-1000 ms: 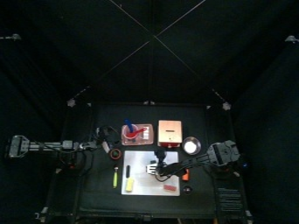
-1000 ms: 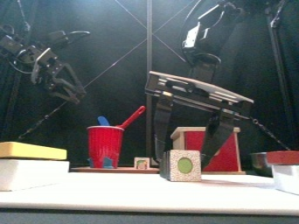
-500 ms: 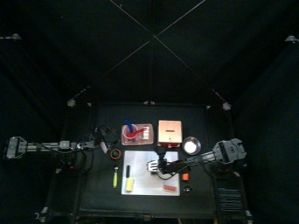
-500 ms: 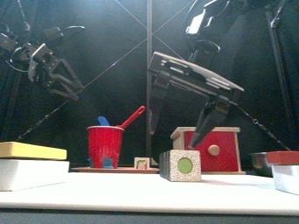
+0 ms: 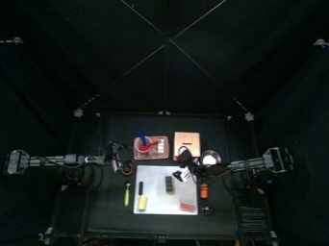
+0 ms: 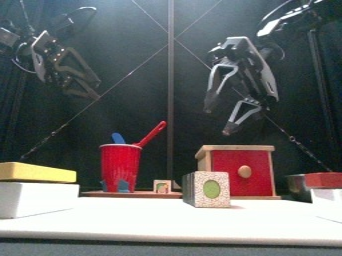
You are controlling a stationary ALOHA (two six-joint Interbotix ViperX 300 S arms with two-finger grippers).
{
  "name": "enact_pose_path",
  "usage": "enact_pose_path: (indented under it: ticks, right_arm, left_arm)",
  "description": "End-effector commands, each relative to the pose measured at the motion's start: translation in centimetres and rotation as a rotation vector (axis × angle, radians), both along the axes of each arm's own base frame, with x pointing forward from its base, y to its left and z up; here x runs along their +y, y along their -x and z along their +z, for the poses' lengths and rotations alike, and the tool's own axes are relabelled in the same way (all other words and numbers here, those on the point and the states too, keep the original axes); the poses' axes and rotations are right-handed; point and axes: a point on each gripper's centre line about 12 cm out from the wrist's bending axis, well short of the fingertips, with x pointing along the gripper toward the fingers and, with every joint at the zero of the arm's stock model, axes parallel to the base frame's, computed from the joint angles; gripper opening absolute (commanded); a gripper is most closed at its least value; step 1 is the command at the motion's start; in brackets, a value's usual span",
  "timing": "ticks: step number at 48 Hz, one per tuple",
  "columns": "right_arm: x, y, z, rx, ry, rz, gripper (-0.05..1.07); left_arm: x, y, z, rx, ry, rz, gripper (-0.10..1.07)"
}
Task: Place green sushi roll onto cutting board
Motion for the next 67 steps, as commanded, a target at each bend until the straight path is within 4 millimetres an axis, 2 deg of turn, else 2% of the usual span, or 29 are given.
enact_pose_path:
  ticks: [1,12,20,30,37,46,57,67]
  right_arm:
    - [-1.1,1.9,2.2,-0.078,0.064,0.043,1.0]
    - [-2.9,4.6,3.6,-0.059,0.253,0.133,1.0]
    - [-3.7,5.1,3.8,0.035,0.351,0.203,1.0]
    - [-4.7,4.9,4.7,0.007,0.413,0.266,1.0]
    - [-4.1,4.5,4.8,-0.094,0.392,0.285,1.0]
    - [-3.5,4.5,3.5,-0.191,0.319,0.247,1.0]
    - [-1.7,4.6,2.3,-0.341,0.246,0.222,1.0]
    - [-1.5,4.8,1.7,-0.36,0.251,0.221,1.0]
  left_arm:
    - [0.1,-0.7,2.0,-0.046,-0.019,-0.007,1.02]
    - [0.5,-1.2,3.7,-0.083,-0.033,0.01,1.02]
    - [0.6,-2.0,4.4,-0.091,-0.03,0.013,1.02]
    - [1.0,-2.7,3.8,-0.058,-0.046,0.023,1.02]
    - [0.8,-2.8,3.7,-0.055,-0.039,0.017,1.02]
    - [0.8,-2.8,3.8,-0.056,-0.042,0.013,1.02]
    - [0.8,-2.6,3.0,-0.038,-0.042,0.016,1.02]
    - [1.0,-2.4,2.7,-0.028,-0.046,0.021,1.02]
